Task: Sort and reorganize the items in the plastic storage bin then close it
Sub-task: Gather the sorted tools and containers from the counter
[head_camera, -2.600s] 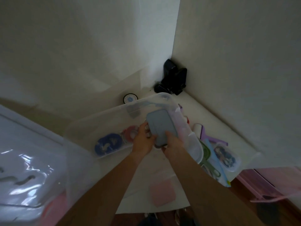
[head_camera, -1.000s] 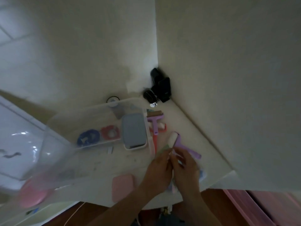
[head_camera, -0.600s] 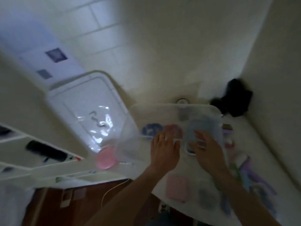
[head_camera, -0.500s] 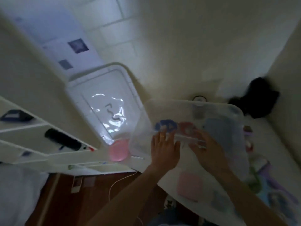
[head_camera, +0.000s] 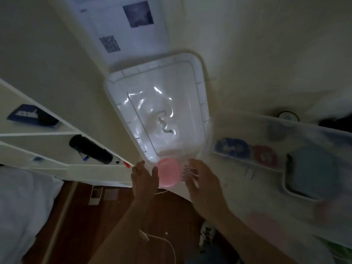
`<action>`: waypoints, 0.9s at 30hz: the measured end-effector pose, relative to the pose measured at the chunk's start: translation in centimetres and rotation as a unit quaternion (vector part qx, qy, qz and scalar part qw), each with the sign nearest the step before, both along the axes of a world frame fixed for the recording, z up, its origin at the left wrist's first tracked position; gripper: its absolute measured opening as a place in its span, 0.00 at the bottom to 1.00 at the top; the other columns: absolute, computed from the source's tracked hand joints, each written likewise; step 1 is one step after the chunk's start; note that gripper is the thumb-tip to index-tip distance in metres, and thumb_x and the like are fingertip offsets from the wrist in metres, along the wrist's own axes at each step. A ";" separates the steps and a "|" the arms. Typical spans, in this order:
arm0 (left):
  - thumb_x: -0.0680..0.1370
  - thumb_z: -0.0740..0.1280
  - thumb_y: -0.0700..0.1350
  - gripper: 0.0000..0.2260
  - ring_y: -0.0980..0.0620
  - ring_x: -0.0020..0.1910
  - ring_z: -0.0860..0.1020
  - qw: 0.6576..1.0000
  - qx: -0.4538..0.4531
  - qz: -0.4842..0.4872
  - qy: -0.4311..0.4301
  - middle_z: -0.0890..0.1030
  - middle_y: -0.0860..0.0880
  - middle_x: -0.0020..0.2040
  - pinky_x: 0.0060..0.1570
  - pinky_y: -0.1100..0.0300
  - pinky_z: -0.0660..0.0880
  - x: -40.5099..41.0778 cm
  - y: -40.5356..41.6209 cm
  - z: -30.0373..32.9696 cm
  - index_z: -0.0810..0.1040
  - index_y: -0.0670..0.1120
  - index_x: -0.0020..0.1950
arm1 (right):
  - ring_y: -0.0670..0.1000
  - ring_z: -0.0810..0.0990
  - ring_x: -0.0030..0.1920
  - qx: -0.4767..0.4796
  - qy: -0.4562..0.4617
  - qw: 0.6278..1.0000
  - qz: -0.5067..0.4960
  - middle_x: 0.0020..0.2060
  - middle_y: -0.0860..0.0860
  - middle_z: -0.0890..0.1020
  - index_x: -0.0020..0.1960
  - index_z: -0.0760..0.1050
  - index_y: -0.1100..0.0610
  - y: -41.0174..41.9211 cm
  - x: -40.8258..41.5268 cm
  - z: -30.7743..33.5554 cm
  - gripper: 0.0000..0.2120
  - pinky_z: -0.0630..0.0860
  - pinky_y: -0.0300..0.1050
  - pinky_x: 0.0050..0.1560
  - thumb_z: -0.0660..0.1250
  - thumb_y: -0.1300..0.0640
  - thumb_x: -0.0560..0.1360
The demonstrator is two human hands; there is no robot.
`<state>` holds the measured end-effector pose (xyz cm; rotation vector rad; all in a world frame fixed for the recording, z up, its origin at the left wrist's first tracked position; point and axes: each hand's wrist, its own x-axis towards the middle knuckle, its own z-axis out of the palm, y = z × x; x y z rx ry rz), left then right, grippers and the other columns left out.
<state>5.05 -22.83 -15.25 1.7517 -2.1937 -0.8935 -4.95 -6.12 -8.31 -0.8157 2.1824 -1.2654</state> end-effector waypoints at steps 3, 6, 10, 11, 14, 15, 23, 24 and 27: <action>0.77 0.70 0.55 0.32 0.39 0.70 0.70 0.987 0.159 0.035 -0.014 0.69 0.39 0.72 0.69 0.47 0.68 0.8 -2.7 -4.2 0.64 0.40 0.75 | 0.49 0.68 0.71 0.078 0.011 0.995 0.055 0.72 0.50 0.66 0.77 0.58 0.55 -4.7 3.9 -3.1 0.24 0.63 0.41 0.73 0.58 0.55 0.82; 0.69 0.76 0.61 0.41 0.39 0.64 0.76 0.954 0.283 0.079 0.055 0.72 0.39 0.70 0.62 0.42 0.76 0.5 -4.1 -7.1 0.65 0.40 0.73 | 0.52 0.59 0.76 0.182 0.012 0.981 0.060 0.77 0.54 0.57 0.79 0.47 0.61 -7.4 4.9 -6.7 0.30 0.55 0.40 0.74 0.57 0.58 0.82; 0.70 0.78 0.55 0.33 0.41 0.55 0.81 0.943 0.301 0.071 0.121 0.78 0.42 0.61 0.56 0.41 0.80 0.3 -4.1 -8.9 0.70 0.41 0.68 | 0.62 0.52 0.77 0.315 0.040 0.946 0.062 0.77 0.63 0.52 0.78 0.42 0.68 -9.1 3.2 -10.7 0.37 0.51 0.50 0.77 0.61 0.63 0.78; 0.70 0.78 0.54 0.32 0.42 0.54 0.81 0.940 0.305 0.068 0.135 0.78 0.42 0.60 0.54 0.41 0.80 0.4 -4.2 -9.2 0.70 0.41 0.66 | 0.65 0.53 0.77 0.335 0.068 0.937 0.073 0.76 0.67 0.53 0.77 0.45 0.71 -9.4 2.7 -11.5 0.38 0.52 0.54 0.77 0.64 0.64 0.77; 0.70 0.79 0.51 0.29 0.42 0.55 0.81 0.925 0.336 0.055 0.168 0.76 0.42 0.59 0.53 0.40 0.81 0.9 -4.2 -9.6 0.66 0.44 0.60 | 0.73 0.75 0.61 0.377 0.167 0.907 0.090 0.60 0.74 0.75 0.65 0.69 0.77 -10.0 1.3 -13.6 0.49 0.73 0.65 0.63 0.84 0.62 0.49; 0.69 0.80 0.51 0.29 0.42 0.55 0.80 0.922 0.340 0.050 0.179 0.76 0.43 0.59 0.52 0.41 0.81 1.2 -4.2 -9.6 0.65 0.46 0.59 | 0.72 0.79 0.56 0.392 0.199 0.893 0.099 0.54 0.72 0.79 0.60 0.75 0.75 -10.0 1.1 -13.6 0.50 0.77 0.64 0.57 0.85 0.60 0.41; 0.64 0.82 0.52 0.32 0.43 0.56 0.80 0.929 0.293 0.086 0.211 0.75 0.46 0.58 0.48 0.41 0.82 4.0 -5.3 -5.4 0.65 0.45 0.56 | 0.61 0.73 0.57 0.406 0.260 0.864 0.148 0.57 0.61 0.74 0.67 0.69 0.67 -9.3 1.1 -14.3 0.36 0.71 0.55 0.64 0.75 0.59 0.62; 0.67 0.81 0.47 0.30 0.43 0.55 0.80 0.930 0.282 0.094 0.217 0.75 0.45 0.57 0.45 0.45 0.83 4.3 -5.5 -4.1 0.65 0.43 0.58 | 0.59 0.72 0.59 0.372 0.241 0.884 0.146 0.60 0.60 0.72 0.68 0.68 0.64 -9.3 1.7 -14.0 0.31 0.69 0.53 0.65 0.70 0.57 0.67; 0.69 0.78 0.41 0.24 0.43 0.54 0.80 0.928 0.245 0.115 0.257 0.76 0.43 0.57 0.34 0.55 0.83 5.5 -6.0 0.4 0.69 0.40 0.59 | 0.59 0.67 0.64 0.276 0.184 0.936 0.121 0.68 0.59 0.66 0.74 0.62 0.62 -9.3 3.9 -11.1 0.30 0.68 0.53 0.65 0.56 0.53 0.73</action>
